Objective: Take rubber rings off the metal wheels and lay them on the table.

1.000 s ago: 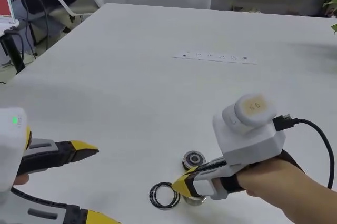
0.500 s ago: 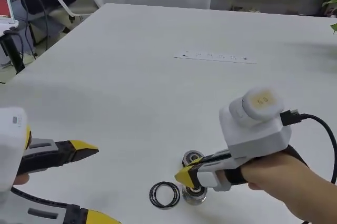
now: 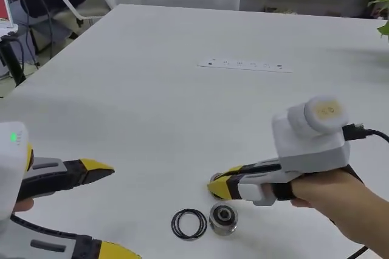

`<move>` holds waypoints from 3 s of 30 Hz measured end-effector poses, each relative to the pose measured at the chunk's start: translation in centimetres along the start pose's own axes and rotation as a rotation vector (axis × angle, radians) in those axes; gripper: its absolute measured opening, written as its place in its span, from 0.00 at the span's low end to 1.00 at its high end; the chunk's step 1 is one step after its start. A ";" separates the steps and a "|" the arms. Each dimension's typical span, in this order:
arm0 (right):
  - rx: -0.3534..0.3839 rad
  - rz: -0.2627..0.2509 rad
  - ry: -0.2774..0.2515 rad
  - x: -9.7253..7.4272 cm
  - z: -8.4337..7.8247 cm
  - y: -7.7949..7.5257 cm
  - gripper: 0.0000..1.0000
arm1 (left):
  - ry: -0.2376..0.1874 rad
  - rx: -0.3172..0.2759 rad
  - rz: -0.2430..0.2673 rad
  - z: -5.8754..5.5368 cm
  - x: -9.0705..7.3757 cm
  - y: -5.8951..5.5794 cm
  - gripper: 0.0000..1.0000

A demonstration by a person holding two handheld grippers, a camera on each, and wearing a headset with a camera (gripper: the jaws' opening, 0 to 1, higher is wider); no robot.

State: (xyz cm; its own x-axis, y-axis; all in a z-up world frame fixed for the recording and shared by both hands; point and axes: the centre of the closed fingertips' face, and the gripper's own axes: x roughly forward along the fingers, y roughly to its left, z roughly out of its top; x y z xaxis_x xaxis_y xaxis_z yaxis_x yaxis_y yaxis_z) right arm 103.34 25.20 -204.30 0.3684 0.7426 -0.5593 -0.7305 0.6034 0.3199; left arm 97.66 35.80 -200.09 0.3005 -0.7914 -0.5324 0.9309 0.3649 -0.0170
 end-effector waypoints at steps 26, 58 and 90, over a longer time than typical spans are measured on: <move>-0.120 -0.073 0.030 -0.4 -1.4 -2.8 0.23 | -0.036 0.256 -0.101 8.7 3.5 1.5 0.77; -0.159 -0.092 0.073 0.3 -3.1 -3.7 0.23 | -0.016 0.219 -0.151 5.3 15.5 2.5 0.40; -0.221 -0.069 0.096 0.1 -3.3 -3.5 0.15 | 0.004 0.140 -0.150 3.4 16.3 2.2 0.08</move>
State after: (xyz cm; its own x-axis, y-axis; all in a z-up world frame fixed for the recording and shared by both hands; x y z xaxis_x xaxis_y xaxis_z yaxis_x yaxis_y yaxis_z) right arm 104.00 22.21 -208.01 0.3732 0.6646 -0.6473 -0.8175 0.5655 0.1093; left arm 105.34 22.00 -205.93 0.1553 -0.8298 -0.5361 0.9851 0.1705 0.0214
